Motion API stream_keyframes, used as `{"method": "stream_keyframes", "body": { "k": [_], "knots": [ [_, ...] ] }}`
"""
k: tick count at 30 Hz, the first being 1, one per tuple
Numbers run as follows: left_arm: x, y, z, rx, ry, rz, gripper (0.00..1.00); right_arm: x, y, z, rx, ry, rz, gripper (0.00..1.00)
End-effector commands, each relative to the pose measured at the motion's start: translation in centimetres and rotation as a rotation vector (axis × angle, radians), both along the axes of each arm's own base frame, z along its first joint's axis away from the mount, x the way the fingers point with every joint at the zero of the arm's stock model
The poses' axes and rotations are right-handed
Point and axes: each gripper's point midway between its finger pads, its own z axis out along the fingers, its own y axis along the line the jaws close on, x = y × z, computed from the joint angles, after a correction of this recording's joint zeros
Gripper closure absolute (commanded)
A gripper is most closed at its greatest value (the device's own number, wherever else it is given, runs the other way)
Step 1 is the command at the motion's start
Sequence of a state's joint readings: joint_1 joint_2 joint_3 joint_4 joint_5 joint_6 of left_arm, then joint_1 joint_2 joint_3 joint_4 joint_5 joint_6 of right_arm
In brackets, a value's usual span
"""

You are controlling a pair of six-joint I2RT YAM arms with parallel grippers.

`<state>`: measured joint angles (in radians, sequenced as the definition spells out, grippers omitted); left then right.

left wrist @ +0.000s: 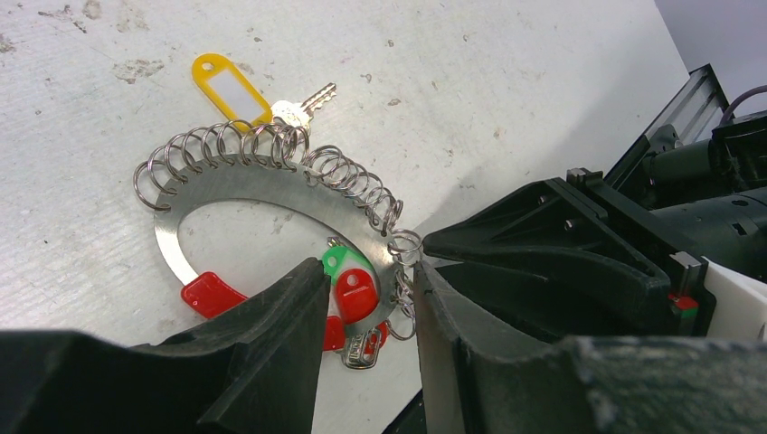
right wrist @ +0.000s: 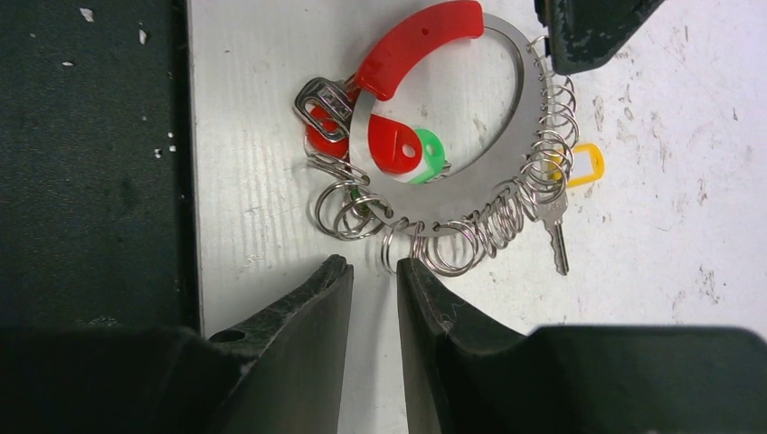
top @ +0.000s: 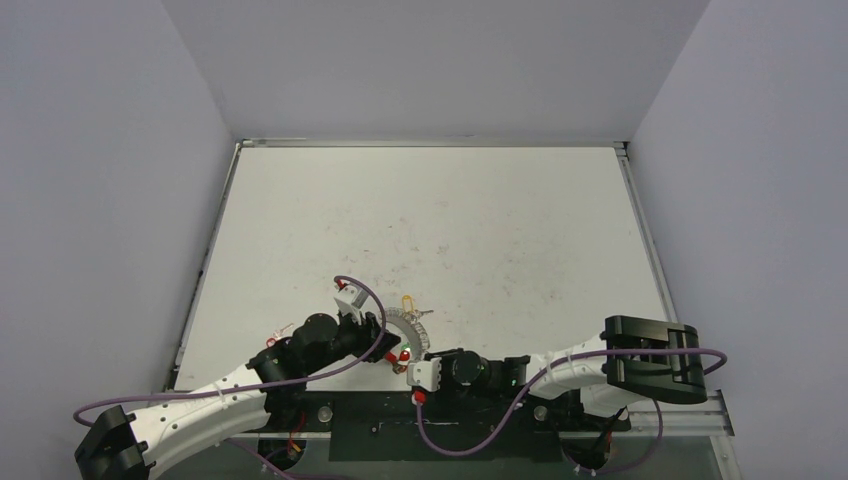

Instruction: Put the keys on the keyring

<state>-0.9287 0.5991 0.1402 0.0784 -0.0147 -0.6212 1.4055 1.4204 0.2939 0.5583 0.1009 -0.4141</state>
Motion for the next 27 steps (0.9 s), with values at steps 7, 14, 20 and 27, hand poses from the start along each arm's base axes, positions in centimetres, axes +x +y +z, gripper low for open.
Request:
{"method": "stream_keyframes", "body": {
  "k": [7,14,20,27],
  "knots": [
    [0.2,-0.3,1.2,-0.023,-0.022,0.002,0.62,1.5,1.3,1.1,0.017,-0.028,-0.018,0.73],
    [0.2,-0.1,1.2,-0.021,-0.024,0.003,0.62,1.5,2.0,1.0,0.012,-0.029,-0.008,0.75],
    [0.1,0.0,1.3,-0.023,-0.028,0.005,0.62,1.5,2.1,0.8,0.000,-0.021,-0.009,0.80],
    [0.2,0.1,1.1,-0.020,-0.030,0.009,0.62,1.7,2.1,-0.2,-0.022,-0.020,-0.024,0.82]
  ]
}}
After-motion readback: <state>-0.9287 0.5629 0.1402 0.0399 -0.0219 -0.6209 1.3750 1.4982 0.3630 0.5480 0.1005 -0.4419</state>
